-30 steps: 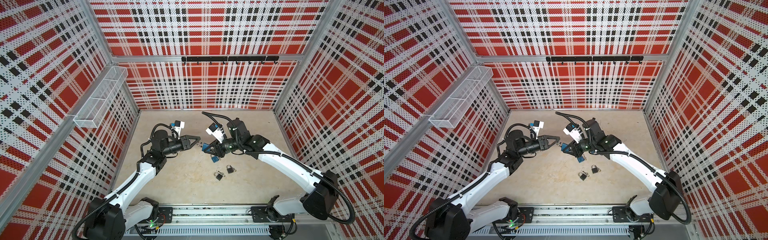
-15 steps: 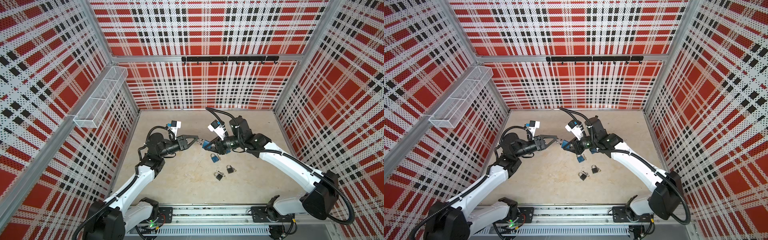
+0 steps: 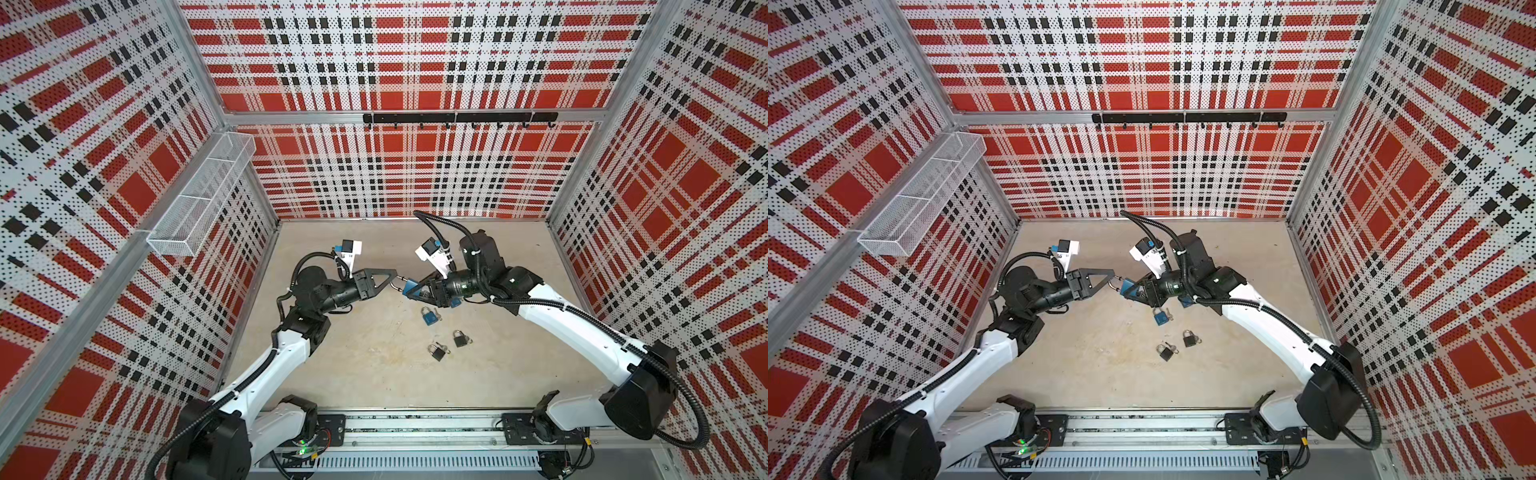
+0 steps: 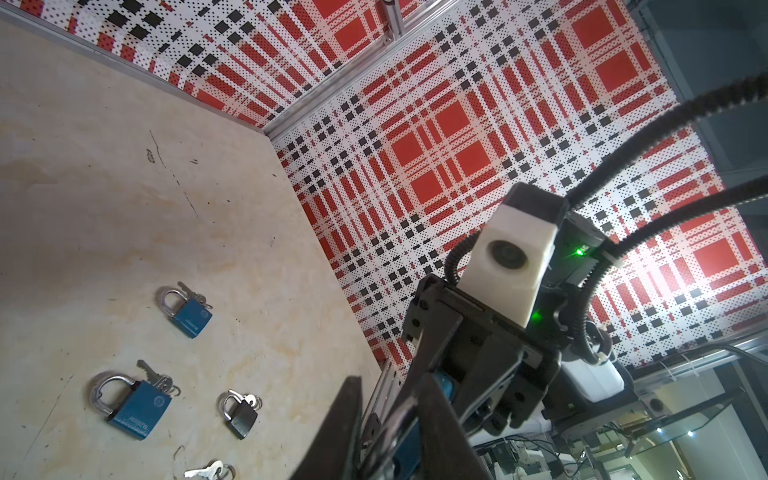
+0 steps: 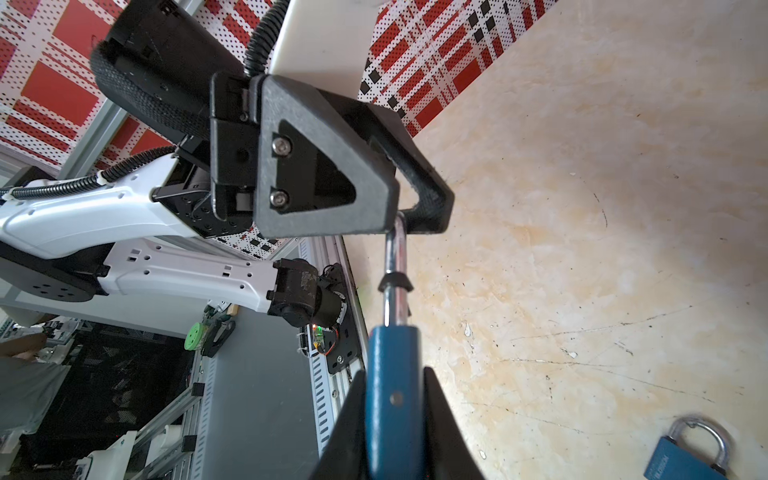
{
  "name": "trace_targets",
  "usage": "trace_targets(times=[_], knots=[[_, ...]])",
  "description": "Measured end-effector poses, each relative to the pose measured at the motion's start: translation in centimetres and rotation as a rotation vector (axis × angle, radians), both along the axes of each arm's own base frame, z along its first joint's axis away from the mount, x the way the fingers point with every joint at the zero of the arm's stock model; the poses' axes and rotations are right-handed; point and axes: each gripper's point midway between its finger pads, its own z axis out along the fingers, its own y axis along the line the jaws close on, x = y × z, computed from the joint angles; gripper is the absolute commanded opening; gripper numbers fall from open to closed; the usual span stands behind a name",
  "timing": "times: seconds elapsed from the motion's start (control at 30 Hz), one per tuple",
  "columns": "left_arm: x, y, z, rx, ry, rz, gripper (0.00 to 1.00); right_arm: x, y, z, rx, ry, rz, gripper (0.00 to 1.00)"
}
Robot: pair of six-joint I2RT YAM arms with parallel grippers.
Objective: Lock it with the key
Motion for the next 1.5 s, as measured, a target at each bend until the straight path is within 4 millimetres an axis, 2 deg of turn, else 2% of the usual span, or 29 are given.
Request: trace_targets(times=[0.13, 0.3, 0.33, 1.5], knots=[[-0.2, -0.1, 0.2, -0.005, -0.007, -0.009, 0.16, 0.2, -0.1, 0.1, 0.005, 0.007, -0.007, 0.00], [-0.2, -0.1, 0.5, -0.013, -0.020, -0.014, 0.01, 0.2, -0.1, 0.3, 0.017, 0.026, -0.005, 0.00], [-0.2, -0.1, 0.5, -0.014, -0.023, -0.015, 0.00, 0.1, 0.0, 0.3, 0.021, 0.033, -0.003, 0.00], [1.4, -0.8, -0.3, -0.007, -0.107, -0.015, 0.01, 0.3, 0.0, 0.5, 0.132, 0.274, -0.038, 0.00]])
